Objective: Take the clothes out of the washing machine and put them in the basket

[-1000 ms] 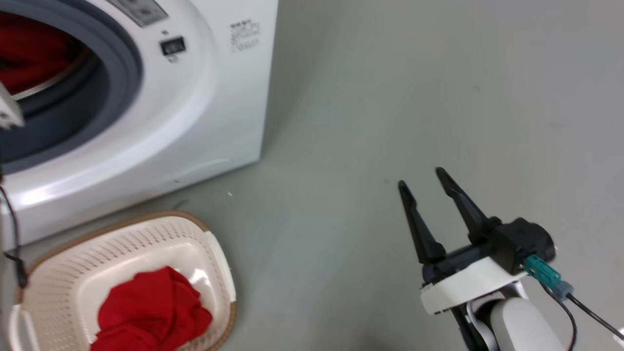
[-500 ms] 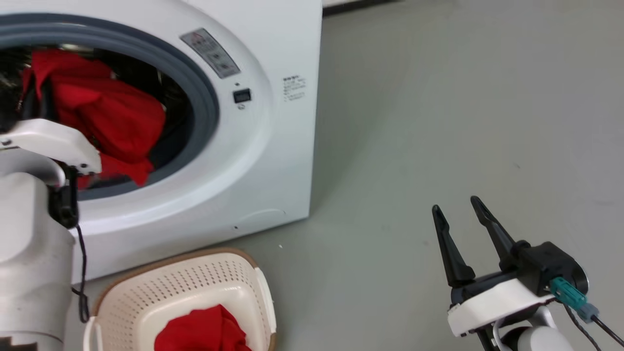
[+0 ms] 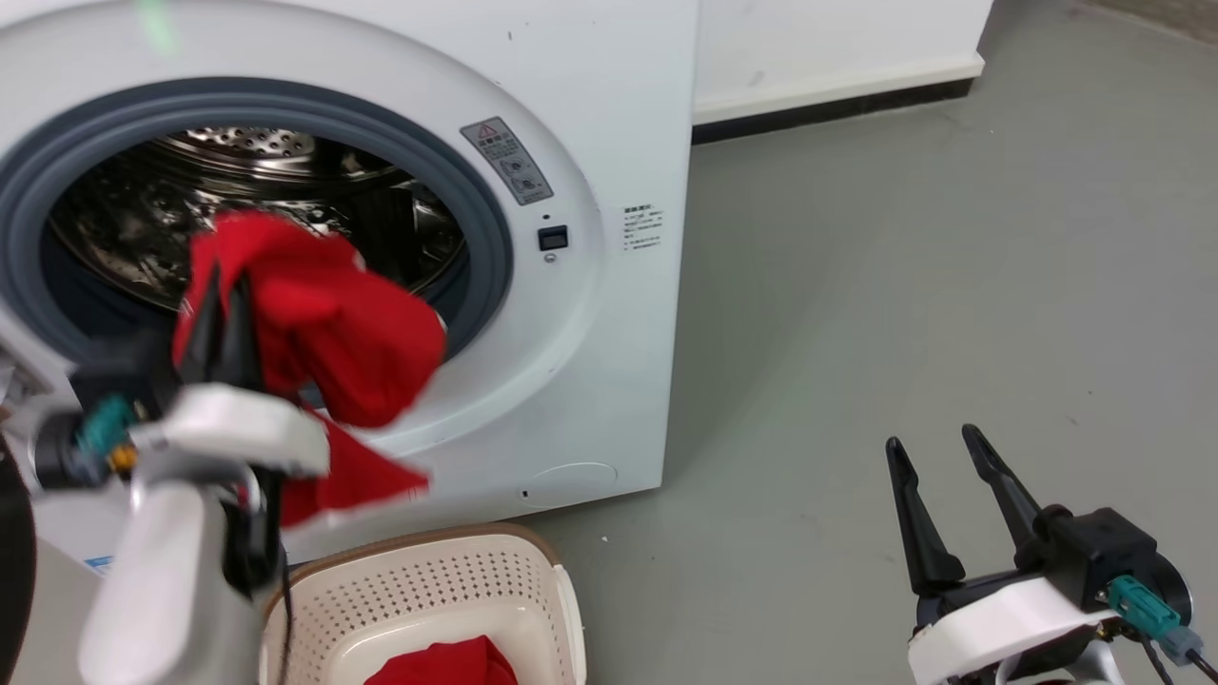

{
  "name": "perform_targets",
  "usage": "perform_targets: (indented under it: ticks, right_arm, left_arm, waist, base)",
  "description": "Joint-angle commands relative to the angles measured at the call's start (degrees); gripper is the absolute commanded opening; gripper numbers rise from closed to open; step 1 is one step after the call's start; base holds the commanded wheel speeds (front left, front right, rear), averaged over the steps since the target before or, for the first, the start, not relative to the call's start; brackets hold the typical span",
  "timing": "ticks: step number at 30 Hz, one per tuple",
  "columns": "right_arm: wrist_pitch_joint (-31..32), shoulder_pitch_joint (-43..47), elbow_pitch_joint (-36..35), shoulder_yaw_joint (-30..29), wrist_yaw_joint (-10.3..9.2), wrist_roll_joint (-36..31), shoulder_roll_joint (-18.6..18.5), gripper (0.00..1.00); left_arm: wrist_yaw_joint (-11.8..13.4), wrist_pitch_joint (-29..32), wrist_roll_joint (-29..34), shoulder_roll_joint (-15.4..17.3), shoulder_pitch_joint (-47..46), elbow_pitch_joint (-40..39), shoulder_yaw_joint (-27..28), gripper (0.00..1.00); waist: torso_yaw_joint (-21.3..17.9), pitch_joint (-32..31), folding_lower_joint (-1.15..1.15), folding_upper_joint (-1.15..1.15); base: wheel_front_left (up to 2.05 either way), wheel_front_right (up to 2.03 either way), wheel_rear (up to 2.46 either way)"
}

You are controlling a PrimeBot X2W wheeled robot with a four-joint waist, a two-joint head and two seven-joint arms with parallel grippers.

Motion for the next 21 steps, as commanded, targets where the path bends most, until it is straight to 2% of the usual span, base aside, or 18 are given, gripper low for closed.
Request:
perform_targets:
  ticks: [1, 6, 10, 15, 21]
  right_arm:
    - [0.26, 0.63, -0.44, 0.01, -0.06, -0.39, 0.10, 1.00]
    - [0.87, 0.82, -1.78, 0.09, -0.06, -0.94, 0.09, 1.00]
    - [0.97, -0.27, -2.76, 0.05, -0.06, -0.86, 0.10, 1.00]
    - [0.55, -2.09, -3.44, 0.40, -0.05, -0.67, 0.10, 1.00]
    - [-0.87, -5.52, -3.63, 2.50, -0.05, 0.33, 0.10, 1.00]
  left_arm:
    - [0.47, -0.12, 0.08, 0.02, 1.94, -1.06, 0.08, 0.00]
    - [2.70, 2.03, -1.40, -2.21, 12.72, -7.44, 0.15, 0.00]
    - [3.55, 2.91, -2.80, -4.34, 18.52, -7.14, -0.31, 0.00]
    - [2.65, 2.15, -4.81, -7.59, 20.15, -1.17, -1.31, 0.00]
    - [0.85, 0.68, -4.61, -8.09, 15.15, 9.97, -1.80, 0.00]
  waist:
    - [0.55, -0.42, 0.02, 0.00]
    - [1.30, 0.47, 0.02, 0.00]
    - [1.86, 3.16, 0.02, 0.00]
    - [2.23, 7.86, 0.02, 0.00]
    - [0.61, 15.44, 0.02, 0.00]
  base:
    - [0.00, 0.00, 0.00]
    - [0.00, 0.00, 0.00]
    - [0.00, 0.00, 0.00]
    - [0.00, 0.00, 0.00]
    - [0.00, 0.00, 0.00]
